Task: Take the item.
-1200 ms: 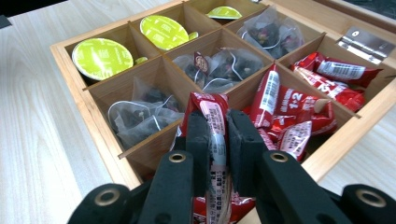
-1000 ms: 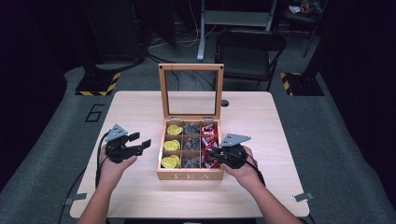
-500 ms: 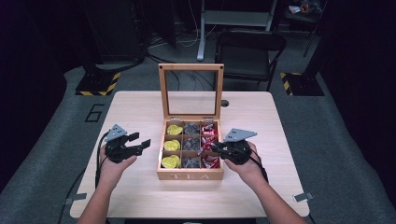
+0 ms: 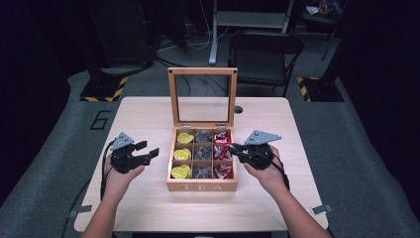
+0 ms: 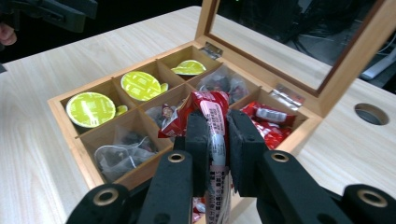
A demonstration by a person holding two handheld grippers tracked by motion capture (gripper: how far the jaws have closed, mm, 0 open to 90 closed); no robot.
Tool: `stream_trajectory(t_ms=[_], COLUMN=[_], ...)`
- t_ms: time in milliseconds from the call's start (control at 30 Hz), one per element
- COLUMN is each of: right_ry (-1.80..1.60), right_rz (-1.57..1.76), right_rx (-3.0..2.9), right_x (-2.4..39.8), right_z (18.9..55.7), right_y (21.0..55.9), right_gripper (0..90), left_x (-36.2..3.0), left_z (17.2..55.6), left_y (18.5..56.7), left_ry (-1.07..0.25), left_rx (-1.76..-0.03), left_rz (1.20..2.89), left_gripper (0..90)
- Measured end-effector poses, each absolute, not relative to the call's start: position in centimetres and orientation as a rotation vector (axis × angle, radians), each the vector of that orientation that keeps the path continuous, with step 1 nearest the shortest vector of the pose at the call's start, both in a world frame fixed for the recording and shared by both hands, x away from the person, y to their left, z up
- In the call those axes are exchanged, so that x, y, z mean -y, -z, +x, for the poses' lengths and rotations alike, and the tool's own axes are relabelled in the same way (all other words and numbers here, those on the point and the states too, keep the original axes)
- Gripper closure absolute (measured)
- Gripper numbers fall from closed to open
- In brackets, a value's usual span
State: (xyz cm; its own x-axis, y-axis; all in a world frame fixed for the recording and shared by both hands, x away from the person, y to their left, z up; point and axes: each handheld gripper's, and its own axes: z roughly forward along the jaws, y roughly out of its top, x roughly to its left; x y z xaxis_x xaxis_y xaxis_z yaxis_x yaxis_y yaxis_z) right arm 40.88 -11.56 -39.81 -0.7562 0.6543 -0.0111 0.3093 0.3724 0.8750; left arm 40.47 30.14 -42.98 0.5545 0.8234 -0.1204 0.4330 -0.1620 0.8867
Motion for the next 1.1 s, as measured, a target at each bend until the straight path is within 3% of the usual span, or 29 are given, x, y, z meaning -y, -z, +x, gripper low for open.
stream_trajectory(t_ms=[1100], right_ry=[-1.282], right_rz=[0.994], right_rx=[-2.116], right_x=[17.3], right_z=[42.0], right_y=[39.7], right_gripper=[79.1], left_x=[-30.1], left_z=[40.4], left_y=[42.9], left_ry=[-0.489], left_rx=[-1.043], left_rz=[1.785], left_gripper=[36.8])
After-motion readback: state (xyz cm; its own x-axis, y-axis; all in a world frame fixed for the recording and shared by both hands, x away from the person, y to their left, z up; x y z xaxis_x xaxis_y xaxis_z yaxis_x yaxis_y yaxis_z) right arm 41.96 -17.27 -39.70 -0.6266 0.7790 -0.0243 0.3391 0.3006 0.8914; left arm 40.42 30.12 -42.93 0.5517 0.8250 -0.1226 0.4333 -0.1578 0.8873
